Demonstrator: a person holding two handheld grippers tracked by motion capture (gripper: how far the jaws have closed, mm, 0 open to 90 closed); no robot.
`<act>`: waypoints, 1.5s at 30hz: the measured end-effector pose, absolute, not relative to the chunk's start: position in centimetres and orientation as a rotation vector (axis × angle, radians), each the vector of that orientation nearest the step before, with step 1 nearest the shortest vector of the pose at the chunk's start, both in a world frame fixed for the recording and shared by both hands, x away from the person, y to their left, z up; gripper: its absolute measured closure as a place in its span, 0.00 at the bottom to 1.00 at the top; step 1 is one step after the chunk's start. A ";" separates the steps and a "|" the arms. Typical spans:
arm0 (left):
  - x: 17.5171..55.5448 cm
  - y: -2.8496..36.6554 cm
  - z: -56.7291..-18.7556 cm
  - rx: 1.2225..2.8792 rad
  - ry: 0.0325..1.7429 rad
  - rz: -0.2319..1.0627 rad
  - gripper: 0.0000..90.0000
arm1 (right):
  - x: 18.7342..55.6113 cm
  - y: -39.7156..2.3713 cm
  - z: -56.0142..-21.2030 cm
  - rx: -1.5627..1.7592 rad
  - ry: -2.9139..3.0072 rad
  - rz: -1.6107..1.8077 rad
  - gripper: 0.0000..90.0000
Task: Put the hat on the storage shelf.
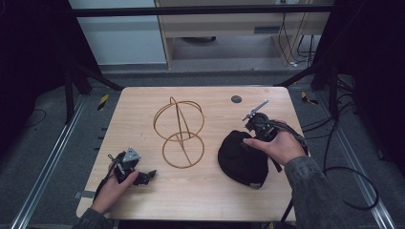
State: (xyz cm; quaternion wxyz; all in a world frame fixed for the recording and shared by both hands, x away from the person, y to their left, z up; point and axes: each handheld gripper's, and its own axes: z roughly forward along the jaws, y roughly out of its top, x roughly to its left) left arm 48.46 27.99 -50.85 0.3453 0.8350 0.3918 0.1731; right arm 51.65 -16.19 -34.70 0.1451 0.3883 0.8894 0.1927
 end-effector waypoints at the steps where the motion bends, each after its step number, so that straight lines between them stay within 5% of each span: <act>1: 48.5 28.0 -50.9 2.168 1.015 0.448 0.00 | 51.7 -16.2 -34.7 1.127 2.568 0.563 0.28; 17: 48.4 28.0 -50.8 2.171 1.016 0.447 0.00 | 52.6 -15.4 -38.2 1.153 2.610 0.509 0.39; 24: 48.4 27.9 -50.9 2.171 1.018 0.447 0.00 | 53.0 -15.4 -39.4 1.167 2.630 0.451 0.53; 26: 48.4 27.9 -50.8 2.172 1.019 0.448 0.00 | 52.9 -15.4 -39.7 1.151 2.639 0.432 0.66; 34: 48.4 27.9 -50.8 2.172 1.020 0.448 0.00 | 52.9 -15.8 -39.4 1.138 2.680 0.491 0.84; 45: 48.4 27.9 -50.8 2.172 1.020 0.448 0.00 | 51.5 -16.6 -34.9 1.108 2.595 0.673 0.87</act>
